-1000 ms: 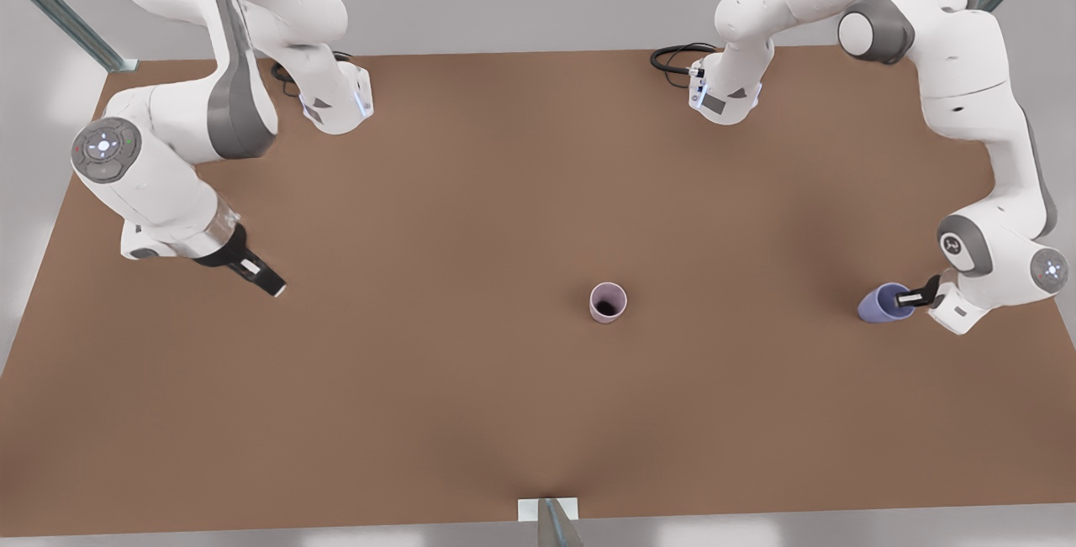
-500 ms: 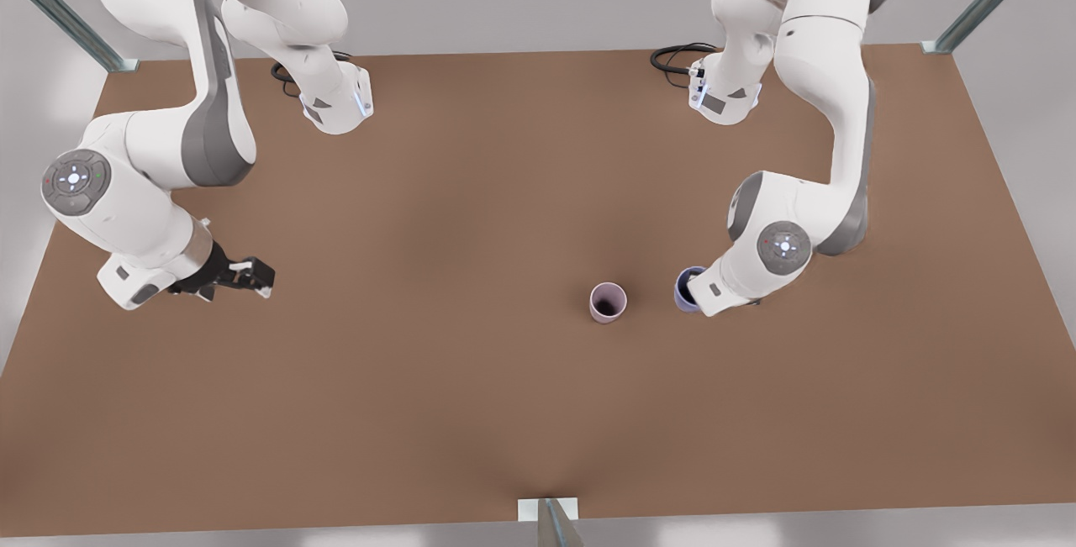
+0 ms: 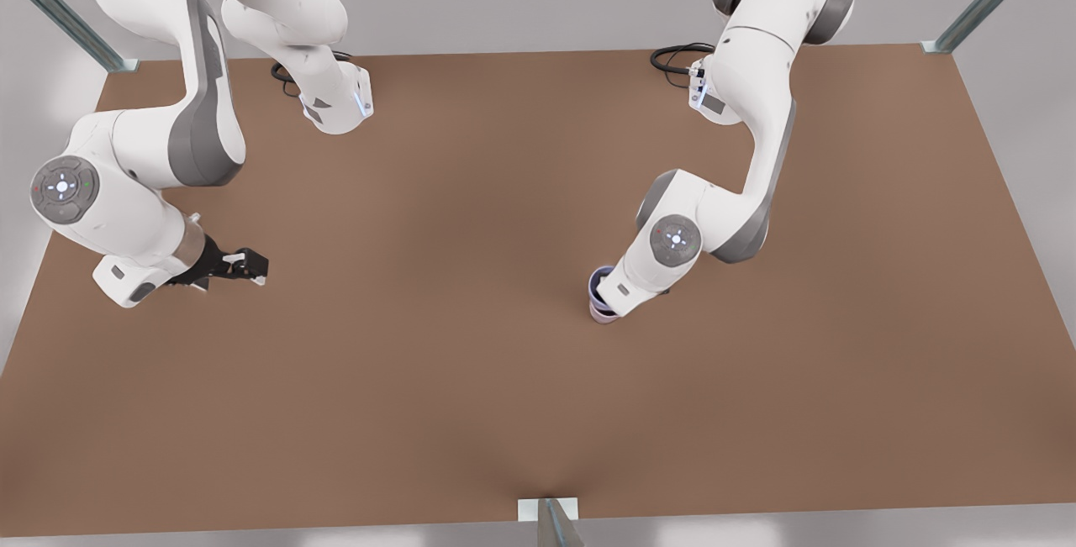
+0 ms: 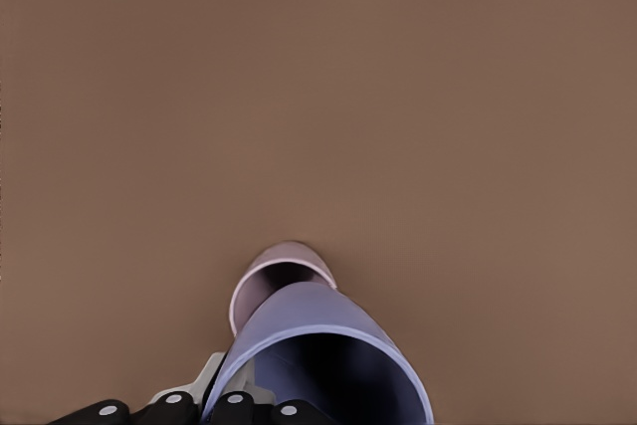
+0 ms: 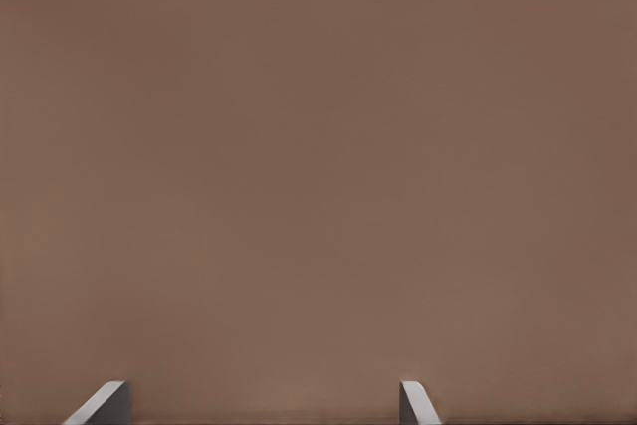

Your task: Stack the cups, with the pink cup at the bottom and the purple cup at the top

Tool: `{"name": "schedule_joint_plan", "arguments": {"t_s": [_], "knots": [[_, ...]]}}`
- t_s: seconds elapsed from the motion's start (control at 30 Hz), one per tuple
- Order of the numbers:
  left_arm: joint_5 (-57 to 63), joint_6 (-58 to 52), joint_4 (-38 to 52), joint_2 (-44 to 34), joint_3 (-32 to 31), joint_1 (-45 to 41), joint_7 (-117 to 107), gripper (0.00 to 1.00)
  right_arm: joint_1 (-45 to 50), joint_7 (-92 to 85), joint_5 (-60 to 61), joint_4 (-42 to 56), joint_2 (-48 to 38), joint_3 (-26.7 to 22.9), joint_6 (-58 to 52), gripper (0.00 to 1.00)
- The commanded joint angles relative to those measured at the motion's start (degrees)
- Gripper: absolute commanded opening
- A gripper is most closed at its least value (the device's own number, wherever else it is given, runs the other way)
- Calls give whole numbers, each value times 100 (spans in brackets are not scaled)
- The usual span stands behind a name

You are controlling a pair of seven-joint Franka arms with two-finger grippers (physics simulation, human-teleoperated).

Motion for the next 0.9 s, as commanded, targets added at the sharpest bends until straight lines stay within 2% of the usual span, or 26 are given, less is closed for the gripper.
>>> {"name": "schedule_joint_plan", "arguments": {"t_s": [0.0, 0.8, 0.83, 0.87], "knots": [[53, 152, -56, 11, 0, 7, -1629, 21, 0, 902, 13, -5, -9, 1, -118, 100], [35, 328, -284, 230, 0, 25, -1629, 21, 9, 858, 21, 39, -9, 28, -153, 100], [35, 328, -293, 230, 0, 25, -1629, 29, 9, 858, 21, 39, -9, 28, -153, 100], [44, 328, -293, 239, 0, 25, -1629, 82, 9, 858, 21, 39, -9, 28, -153, 100]]}}
